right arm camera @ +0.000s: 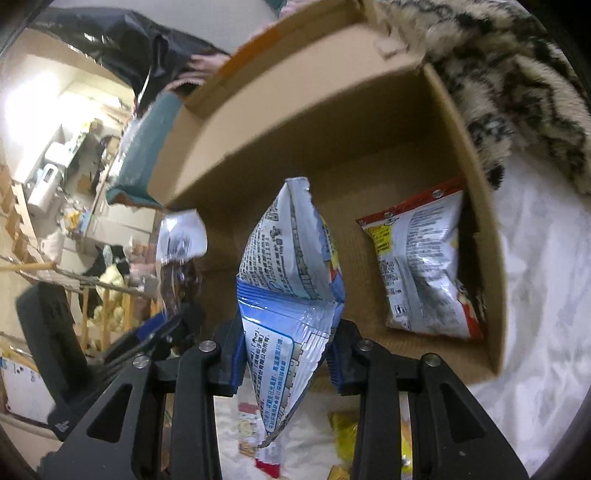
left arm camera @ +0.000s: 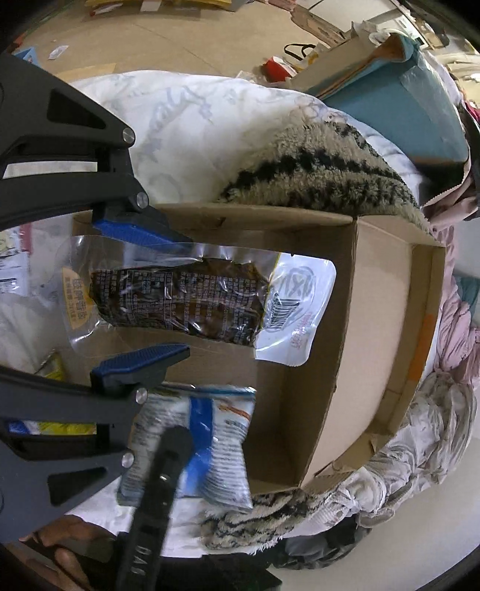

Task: Organize snacks
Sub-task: 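Carry the jerky pack with the left gripper while the right gripper carries the blue-white bag into the box, then release both packs into the box and withdraw both grippers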

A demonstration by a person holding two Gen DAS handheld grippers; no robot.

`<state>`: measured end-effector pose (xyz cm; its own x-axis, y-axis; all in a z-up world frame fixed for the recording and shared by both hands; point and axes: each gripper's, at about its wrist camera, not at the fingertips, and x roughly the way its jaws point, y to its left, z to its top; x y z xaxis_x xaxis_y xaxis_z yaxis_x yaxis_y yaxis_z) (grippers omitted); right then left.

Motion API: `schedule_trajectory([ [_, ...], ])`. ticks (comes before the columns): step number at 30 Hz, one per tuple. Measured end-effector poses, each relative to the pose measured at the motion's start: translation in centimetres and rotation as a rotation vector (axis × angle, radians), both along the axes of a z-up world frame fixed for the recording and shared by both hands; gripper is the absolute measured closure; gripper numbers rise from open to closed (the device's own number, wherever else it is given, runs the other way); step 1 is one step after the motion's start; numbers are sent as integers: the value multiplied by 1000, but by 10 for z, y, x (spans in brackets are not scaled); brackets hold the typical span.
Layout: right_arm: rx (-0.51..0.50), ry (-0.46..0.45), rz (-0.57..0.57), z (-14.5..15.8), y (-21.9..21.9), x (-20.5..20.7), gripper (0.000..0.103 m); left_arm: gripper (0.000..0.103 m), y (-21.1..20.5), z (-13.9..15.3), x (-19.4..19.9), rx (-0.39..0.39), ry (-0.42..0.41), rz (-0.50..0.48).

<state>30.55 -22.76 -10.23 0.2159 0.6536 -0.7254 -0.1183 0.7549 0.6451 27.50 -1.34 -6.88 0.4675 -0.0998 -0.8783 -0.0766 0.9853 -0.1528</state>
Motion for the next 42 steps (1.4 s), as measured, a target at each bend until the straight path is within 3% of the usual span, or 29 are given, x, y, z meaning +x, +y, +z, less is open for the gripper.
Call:
schedule_trajectory([
  [8,0,53,43,-26,13,5,65,56,-4,-11,5,28,7,2],
  [16,-66,53,75,-35,35,8,61,53,-4,-14,6,60,2,2],
  [25,-97,55,19,-24,19,10,38,52,-9,-8,2,86,-40,-20],
  [28,-139,65,13,-17,10,8,37,50,-11,-6,3,82,-29,-25],
  [33,-232,-8,-12,8,-5,-2,33,21,-11,-2,-3,51,-24,-27],
  [42,-271,-61,10,22,-2,-18,29,20,1,14,-25,32,-42,-2],
])
